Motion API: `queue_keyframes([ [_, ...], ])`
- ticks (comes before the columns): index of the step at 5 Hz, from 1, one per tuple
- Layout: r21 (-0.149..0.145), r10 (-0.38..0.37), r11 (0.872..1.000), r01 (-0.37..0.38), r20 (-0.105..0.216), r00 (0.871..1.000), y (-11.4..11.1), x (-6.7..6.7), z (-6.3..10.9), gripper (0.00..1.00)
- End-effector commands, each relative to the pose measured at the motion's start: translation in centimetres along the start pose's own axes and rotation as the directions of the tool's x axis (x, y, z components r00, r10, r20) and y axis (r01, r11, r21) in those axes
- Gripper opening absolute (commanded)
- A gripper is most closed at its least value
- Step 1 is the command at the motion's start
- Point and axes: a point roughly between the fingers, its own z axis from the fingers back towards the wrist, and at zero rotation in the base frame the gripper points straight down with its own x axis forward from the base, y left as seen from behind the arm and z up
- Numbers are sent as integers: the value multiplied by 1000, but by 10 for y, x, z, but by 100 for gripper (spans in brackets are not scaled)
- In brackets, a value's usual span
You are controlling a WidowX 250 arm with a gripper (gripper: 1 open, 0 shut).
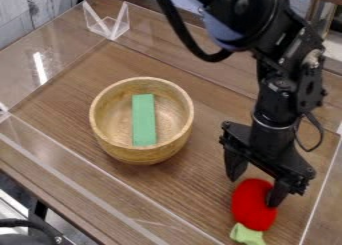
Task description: Move the red fruit to the left
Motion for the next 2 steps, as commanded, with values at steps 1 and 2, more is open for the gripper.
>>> queue_keyframes([
  [1,14,-6,1000,6,19,1000,0,3,5,100],
  [2,22,-2,1000,2,20,1000,1,3,6,100],
])
